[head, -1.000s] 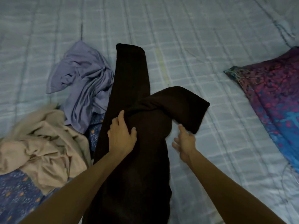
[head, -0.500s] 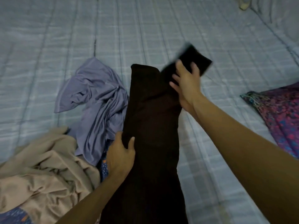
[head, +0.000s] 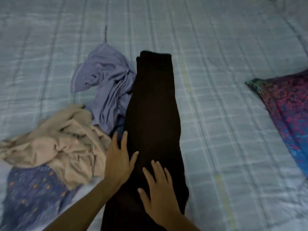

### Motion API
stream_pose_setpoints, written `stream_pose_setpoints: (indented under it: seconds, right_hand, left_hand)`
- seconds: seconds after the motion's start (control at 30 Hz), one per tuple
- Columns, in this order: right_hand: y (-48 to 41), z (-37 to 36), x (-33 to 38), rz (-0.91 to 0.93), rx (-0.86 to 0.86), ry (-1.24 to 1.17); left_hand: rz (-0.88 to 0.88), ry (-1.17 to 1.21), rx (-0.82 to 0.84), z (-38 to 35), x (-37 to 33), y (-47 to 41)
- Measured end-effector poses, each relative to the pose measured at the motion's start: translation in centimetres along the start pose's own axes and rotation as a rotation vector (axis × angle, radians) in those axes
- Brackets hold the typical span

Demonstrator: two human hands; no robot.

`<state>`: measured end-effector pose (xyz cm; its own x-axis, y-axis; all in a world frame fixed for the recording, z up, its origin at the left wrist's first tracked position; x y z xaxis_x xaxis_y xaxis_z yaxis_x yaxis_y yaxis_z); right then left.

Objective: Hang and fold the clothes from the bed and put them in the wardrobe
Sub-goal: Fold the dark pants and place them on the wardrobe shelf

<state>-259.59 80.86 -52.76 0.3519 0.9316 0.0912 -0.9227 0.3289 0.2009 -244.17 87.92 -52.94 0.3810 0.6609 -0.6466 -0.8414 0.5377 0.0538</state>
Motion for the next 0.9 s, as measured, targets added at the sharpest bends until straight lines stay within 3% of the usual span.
stream_pose_setpoints:
  seconds: [0.13, 0.23, 0.37, 0.53, 0.77, 0.9]
  right_hand:
    - [8.0, -5.4, 2.2, -0.029, 0.175, 0.066]
    - [10.2, -7.9, 2.6, 0.078, 0.173, 0.088]
    - [10.1, -6.9, 2.1, 0.1, 0.157, 0.024]
    - [20.3, -7.5, 3.5, 0.134, 0.135, -0.014]
    - [22.9, -9.8, 5.4, 0.022, 0.195, 0.068]
    - [27.7, -7.0, 6.2, 0.091, 0.066, -0.058]
  left_hand:
    - [-0.383, -0.243, 0.284, -3.6, 0.3, 11.7]
    - [-0.275, -0.324, 0.421, -5.3, 3.8, 20.0]
    - [-0.06, -0.396, 0.417, -4.4, 4.3, 23.2]
    - [-0.256, -0.344, 0.529, -3.5, 3.2, 30.5]
    - [-0.211, -0.415, 0.513, -2.9, 5.5, 34.2]
    - [-0.555, -0.313, 0.625, -1.6, 3.3, 39.9]
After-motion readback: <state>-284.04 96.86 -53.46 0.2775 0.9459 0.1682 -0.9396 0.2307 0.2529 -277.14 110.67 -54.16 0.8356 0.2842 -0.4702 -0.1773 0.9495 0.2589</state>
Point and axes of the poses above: each hand's wrist, its own y-axis away from the middle knuckle, its own z-axis out of the back of the hand, x = y × z, the point moved 6 cm from there along -y, towards the middle knuckle, and after that the axes turned 15 degrees about y, right-handed, at the moved point
